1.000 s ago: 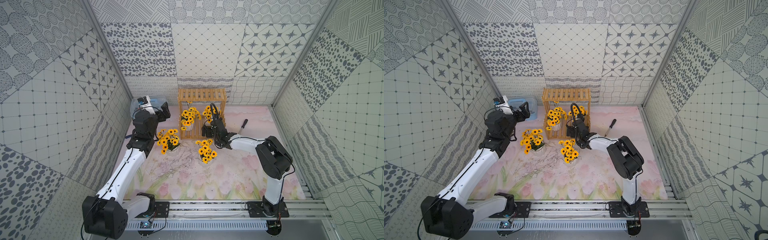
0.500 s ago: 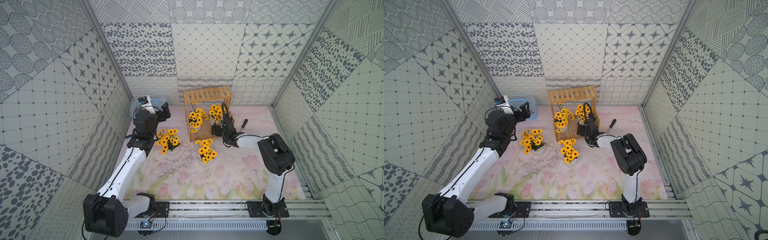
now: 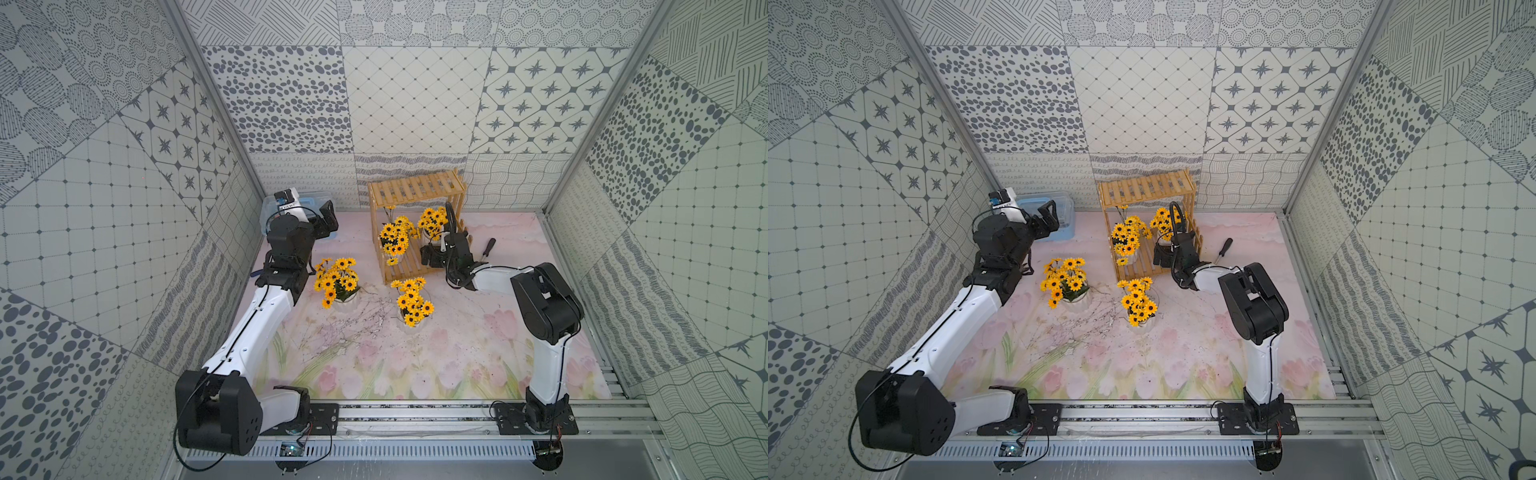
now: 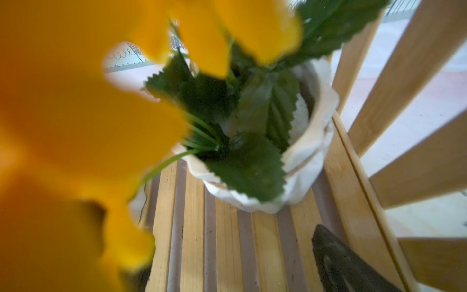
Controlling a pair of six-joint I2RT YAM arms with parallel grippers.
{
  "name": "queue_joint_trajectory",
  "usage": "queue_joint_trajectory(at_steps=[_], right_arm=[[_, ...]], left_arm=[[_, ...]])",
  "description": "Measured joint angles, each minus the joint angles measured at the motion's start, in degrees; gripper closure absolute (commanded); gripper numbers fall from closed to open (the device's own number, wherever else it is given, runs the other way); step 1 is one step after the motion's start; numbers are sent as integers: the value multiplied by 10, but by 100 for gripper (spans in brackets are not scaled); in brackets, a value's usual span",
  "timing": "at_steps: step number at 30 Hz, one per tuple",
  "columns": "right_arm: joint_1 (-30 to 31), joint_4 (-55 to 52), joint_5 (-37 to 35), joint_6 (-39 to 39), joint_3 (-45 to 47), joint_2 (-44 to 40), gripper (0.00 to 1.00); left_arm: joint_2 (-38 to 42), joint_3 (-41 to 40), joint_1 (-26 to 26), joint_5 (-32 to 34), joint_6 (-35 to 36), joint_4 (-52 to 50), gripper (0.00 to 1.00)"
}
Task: Take the sunflower pots off the shelves
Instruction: Pick up the sunflower pot from the shelf.
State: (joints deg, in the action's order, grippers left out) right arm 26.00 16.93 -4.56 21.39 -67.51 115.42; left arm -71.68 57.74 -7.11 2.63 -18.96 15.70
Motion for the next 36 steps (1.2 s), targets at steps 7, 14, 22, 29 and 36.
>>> queue_joint_trajectory(at_steps=[7, 14, 22, 29, 36], right_arm=[[-1, 1, -8, -2, -29, 12, 2], [-3, 1, -21, -1, -60, 35, 2], [-6, -10, -34, 3, -98, 59, 2], [-6, -31, -30, -3, -154, 83, 2], [-6, -76, -31, -10, -213, 111, 2]], left_arm=[[-2, 0, 5, -11, -7, 7, 3], [-2, 0, 5, -20, -11, 9, 3], [-2, 0, 5, -22, -15, 11, 3], [1, 0, 5, -22, -17, 13, 3], [2, -4, 5, -22, -21, 14, 3]])
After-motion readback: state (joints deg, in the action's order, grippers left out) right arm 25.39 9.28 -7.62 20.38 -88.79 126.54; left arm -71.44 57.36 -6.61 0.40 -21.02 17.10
